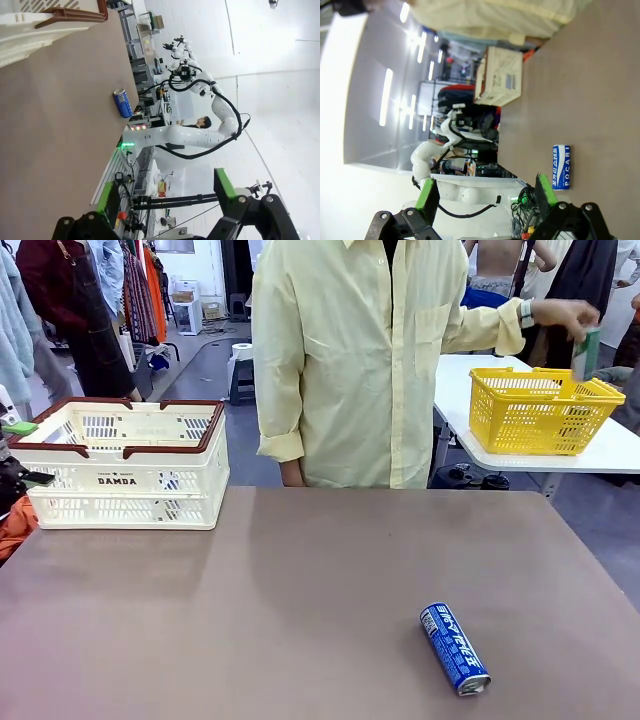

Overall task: Place the drinks into the Shopping basket.
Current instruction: Pick up one drink and place it into the Shopping basket.

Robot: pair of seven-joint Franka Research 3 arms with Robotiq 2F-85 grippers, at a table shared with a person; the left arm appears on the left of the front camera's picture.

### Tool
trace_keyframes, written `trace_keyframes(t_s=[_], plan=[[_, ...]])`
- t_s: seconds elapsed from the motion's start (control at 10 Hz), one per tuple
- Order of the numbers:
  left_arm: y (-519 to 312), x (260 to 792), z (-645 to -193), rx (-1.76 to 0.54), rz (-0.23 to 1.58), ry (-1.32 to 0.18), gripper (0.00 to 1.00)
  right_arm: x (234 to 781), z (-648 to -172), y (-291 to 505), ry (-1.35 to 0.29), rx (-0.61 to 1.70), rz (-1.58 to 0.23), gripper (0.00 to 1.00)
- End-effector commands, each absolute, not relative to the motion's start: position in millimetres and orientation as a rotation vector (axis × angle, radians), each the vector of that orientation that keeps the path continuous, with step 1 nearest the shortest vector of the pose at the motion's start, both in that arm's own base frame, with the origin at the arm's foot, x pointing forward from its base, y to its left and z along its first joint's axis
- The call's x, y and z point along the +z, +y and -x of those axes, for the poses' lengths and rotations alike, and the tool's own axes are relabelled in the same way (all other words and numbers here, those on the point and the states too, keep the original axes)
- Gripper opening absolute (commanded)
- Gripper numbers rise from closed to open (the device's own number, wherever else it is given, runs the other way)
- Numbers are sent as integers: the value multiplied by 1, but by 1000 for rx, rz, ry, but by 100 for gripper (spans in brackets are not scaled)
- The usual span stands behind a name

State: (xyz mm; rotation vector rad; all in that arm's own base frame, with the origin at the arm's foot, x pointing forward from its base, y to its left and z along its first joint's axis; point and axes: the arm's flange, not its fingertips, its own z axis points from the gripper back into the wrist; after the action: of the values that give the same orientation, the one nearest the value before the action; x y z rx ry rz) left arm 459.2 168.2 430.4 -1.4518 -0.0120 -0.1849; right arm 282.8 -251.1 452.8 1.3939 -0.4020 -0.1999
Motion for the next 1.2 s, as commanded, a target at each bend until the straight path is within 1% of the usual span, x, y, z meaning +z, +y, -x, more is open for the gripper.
trace_keyframes(t_s=[0.0,0.5,0.6,0.8,1.0,1.1], plan=[[167,431,-457,-188,1464,-16,100,455,-282,-250,-422,-179,-1401,100],[167,431,-457,-188,1464,-16,100,455,-282,-250,-422,-179,-1401,100],[167,431,-457,-188,1464,-16,100,453,-283,-251,-402,-200,-1394,100],[167,431,-457,-188,1464,-16,100,491,-282,-189,-361,-94,-1045,100],[167,431,-457,-188,1464,-16,100,485,-286,-115,-325,51,-656,100],[167,431,-457,-188,1464,-16,100,477,-284,-89,-364,77,-506,100]])
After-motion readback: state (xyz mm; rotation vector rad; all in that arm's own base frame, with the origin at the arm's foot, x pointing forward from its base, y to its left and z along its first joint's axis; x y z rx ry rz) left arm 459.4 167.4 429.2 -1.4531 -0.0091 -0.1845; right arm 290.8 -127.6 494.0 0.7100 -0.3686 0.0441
